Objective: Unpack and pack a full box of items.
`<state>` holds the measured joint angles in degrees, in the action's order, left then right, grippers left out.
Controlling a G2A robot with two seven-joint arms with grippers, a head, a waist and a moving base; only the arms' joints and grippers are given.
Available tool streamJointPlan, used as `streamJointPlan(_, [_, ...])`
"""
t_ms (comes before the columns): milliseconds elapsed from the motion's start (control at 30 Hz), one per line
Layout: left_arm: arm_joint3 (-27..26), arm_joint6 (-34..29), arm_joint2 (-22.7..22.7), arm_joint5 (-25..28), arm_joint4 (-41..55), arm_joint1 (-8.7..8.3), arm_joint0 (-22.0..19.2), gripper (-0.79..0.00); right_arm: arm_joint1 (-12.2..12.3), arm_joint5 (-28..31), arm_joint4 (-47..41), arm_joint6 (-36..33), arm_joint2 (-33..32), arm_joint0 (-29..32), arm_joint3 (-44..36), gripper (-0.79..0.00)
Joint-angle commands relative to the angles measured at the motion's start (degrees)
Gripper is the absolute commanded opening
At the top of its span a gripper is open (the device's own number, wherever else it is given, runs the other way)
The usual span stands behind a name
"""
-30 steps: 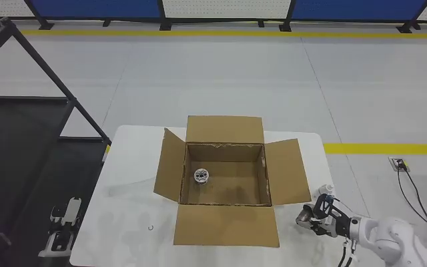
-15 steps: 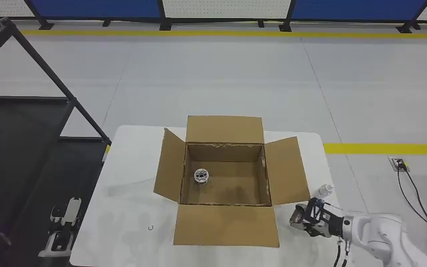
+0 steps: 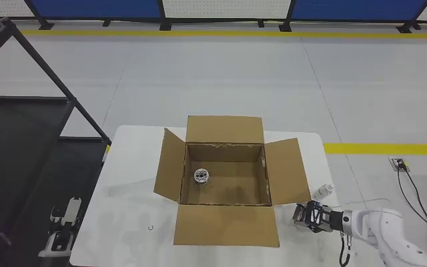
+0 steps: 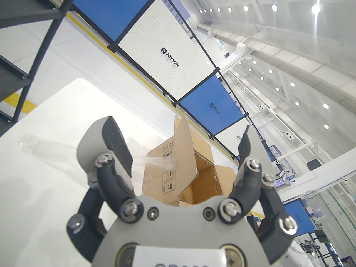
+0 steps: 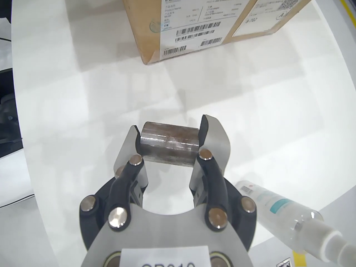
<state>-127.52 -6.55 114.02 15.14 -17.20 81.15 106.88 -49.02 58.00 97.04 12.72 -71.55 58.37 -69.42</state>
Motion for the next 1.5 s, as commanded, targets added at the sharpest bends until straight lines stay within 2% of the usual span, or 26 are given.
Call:
streamJointPlan(0, [0.0, 0.0, 0.0, 0.0, 0.0, 0.00, 0.0, 0.000, 0.1, 0.0, 0.7, 2.0, 1.8, -1.7, 2.6, -0.785])
streamJointPlan(333, [0.0, 0.0, 0.0, 0.0, 0.0, 0.00, 0.0, 0.000, 0.4, 0.0, 4.7, 10.1, 11.1, -9.6, 12.5, -0.785])
streamJointPlan(367, [0.0, 0.0, 0.0, 0.0, 0.0, 0.00, 0.0, 0.000, 0.4, 0.0, 4.9, 10.6, 11.7, -10.2, 13.2, -0.770])
streamJointPlan(400, [0.0, 0.0, 0.0, 0.0, 0.0, 0.00, 0.0, 0.000, 0.3, 0.0, 5.1, 11.0, 12.3, -10.7, 13.8, -0.640])
streamJointPlan(433, [0.0, 0.0, 0.0, 0.0, 0.0, 0.00, 0.0, 0.000, 0.3, 0.0, 5.3, 11.3, 13.0, -11.1, 14.2, -0.570])
streamJointPlan(533, [0.0, 0.0, 0.0, 0.0, 0.0, 0.00, 0.0, 0.000, 0.3, 0.0, 5.6, 12.4, 14.4, -12.3, 15.3, -0.456])
streamJointPlan(733, [0.0, 0.0, 0.0, 0.0, 0.0, 0.00, 0.0, 0.000, 0.3, 0.0, 6.3, 14.0, 16.3, -13.7, 16.8, -0.416])
streamJointPlan(767, [0.0, 0.0, 0.0, 0.0, 0.0, 0.00, 0.0, 0.000, 0.3, 0.0, 6.3, 14.3, 16.5, -13.9, 17.0, -0.400])
streamJointPlan(800, [0.0, 0.0, 0.0, 0.0, 0.0, 0.00, 0.0, 0.000, 0.4, 0.0, 6.4, 14.5, 16.6, -14.0, 17.1, -0.339])
streamJointPlan(1000, [0.0, 0.0, 0.0, 0.0, 0.0, 0.00, 0.0, 0.000, 0.8, 0.0, 6.8, 15.9, 16.9, -14.2, 17.5, -0.286])
streamJointPlan(1267, [0.0, 0.0, 0.0, 0.0, 0.0, 0.00, 0.0, 0.000, 2.3, -1.5, 7.2, 18.0, 14.5, -12.4, 16.1, -0.286])
streamJointPlan(1333, [0.0, 0.0, 0.0, 0.0, 0.0, 0.00, 0.0, 0.000, 3.0, -2.0, 7.1, 18.8, 13.2, -11.4, 15.5, -0.240])
streamJointPlan(1400, [0.0, 0.0, 0.0, 0.0, 0.0, 0.00, 0.0, 0.000, 3.8, -2.4, 7.1, 19.8, 11.5, -10.1, 14.5, -0.139])
streamJointPlan(1467, [0.0, 0.0, 0.0, 0.0, 0.0, 0.00, 0.0, 0.000, 4.7, -3.1, 7.1, 20.6, 9.6, -8.4, 13.2, -0.160])
